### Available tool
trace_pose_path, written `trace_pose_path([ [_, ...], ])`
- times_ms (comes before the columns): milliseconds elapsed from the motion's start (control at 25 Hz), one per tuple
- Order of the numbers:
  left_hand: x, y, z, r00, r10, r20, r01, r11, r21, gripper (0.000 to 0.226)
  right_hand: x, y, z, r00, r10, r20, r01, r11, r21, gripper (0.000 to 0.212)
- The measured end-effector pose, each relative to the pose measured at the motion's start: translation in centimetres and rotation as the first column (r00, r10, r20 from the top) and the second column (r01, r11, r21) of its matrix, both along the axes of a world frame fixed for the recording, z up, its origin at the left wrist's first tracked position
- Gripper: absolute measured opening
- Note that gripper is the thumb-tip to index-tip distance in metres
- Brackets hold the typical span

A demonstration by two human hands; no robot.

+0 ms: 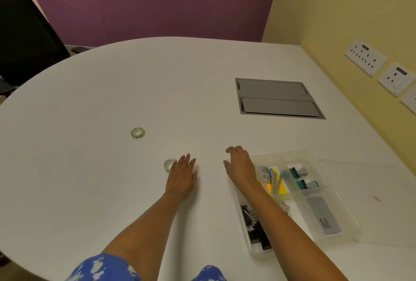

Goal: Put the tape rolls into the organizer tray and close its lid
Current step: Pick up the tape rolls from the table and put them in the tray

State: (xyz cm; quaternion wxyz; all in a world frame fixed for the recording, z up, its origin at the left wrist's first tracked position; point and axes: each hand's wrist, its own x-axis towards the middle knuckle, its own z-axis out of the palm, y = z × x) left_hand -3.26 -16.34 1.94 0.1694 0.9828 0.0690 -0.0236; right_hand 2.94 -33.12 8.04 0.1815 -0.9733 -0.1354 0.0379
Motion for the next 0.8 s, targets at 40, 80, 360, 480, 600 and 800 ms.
trace_pose_path([
  [40,-0.1,0.7,0.2,1.0,0.007,0.03,-0.007,1.0,-0.001,0.07,0.0,1.0,0.2,1.0,0.005,-0.002,-0.005,1.0,0.004,0.036],
  [80,-0.2,1.5,0.3,0.999,0.008,0.046,-0.009,1.0,0.01,0.082,-0.1,2.0,0.3,1.0,0.009,-0.007,-0.009,1.0,0.008,0.037],
  [360,-1.5,8.5,0.2,0.998,0.061,-0.009,-0.06,0.997,0.04,0.095,-1.1,9.7,-1.2,0.991,0.078,-0.111,-0.081,0.997,-0.021,0.044],
  [480,-2.3,11.1,-0.5,0.997,0.066,-0.039,-0.065,0.998,0.024,0.096,-1.6,12.6,-2.4,0.982,0.105,-0.158,-0.117,0.991,-0.068,0.047],
  [600,-2.7,13.0,-0.9,0.994,0.059,-0.095,-0.059,0.998,0.0,0.068,-2.1,14.9,-3.5,0.972,0.128,-0.195,-0.148,0.985,-0.093,0.051],
  [800,-2.8,15.6,-1.9,0.989,0.04,-0.142,-0.042,0.999,-0.015,0.05,-2.4,17.5,-4.9,0.974,0.128,-0.187,-0.156,0.977,-0.146,0.061],
])
